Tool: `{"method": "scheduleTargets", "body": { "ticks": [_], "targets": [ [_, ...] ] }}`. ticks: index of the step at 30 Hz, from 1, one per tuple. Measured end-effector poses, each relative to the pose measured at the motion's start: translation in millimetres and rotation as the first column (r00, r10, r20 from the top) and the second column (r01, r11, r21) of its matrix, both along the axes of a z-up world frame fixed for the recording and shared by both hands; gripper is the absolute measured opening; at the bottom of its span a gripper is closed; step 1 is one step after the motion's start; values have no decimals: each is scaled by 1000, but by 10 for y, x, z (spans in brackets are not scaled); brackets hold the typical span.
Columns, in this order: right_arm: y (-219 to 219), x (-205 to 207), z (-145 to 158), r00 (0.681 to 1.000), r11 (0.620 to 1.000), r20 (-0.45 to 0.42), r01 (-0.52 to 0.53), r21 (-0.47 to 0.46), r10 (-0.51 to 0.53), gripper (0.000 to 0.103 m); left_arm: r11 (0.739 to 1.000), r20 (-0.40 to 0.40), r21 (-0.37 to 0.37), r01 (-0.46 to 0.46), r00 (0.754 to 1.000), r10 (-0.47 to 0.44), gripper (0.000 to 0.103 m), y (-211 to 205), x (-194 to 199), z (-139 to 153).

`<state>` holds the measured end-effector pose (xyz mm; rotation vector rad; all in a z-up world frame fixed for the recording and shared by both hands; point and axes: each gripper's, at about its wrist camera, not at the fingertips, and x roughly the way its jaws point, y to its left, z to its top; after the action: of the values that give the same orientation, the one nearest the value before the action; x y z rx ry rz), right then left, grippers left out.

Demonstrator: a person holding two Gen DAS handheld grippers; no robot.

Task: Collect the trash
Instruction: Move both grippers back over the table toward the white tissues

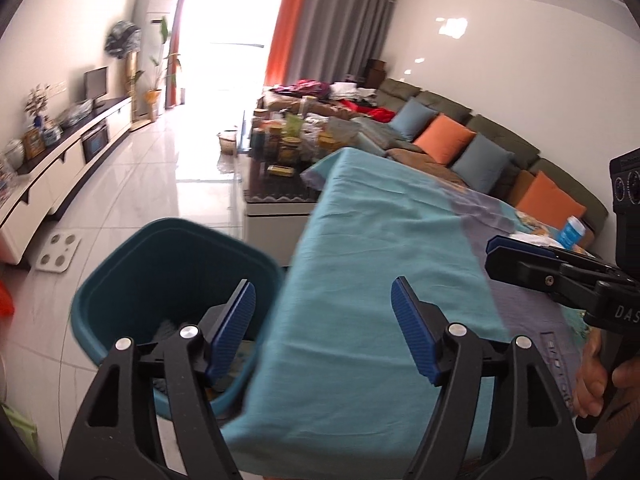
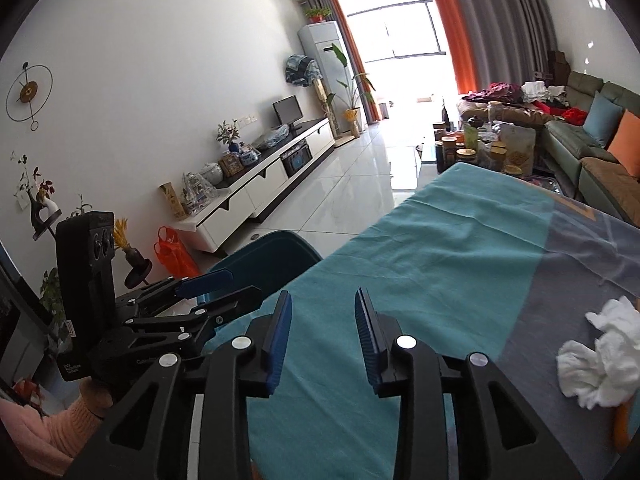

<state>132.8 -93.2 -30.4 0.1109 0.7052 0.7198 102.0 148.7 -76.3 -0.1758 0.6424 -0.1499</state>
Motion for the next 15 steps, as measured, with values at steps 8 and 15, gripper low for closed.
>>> {"method": "scheduleTargets", "body": {
  "ticks": [8, 15],
  "targets": [
    [-715, -238, -93, 986, 986, -5, 166, 2, -166, 32, 985, 11, 18, 173, 985, -173, 71, -786, 64, 45],
    [-1257, -399, -168, 956, 956, -9, 293, -1, -293, 33, 954, 1, 51, 295, 955, -295, 71, -1427, 140, 50]
  ]
}}
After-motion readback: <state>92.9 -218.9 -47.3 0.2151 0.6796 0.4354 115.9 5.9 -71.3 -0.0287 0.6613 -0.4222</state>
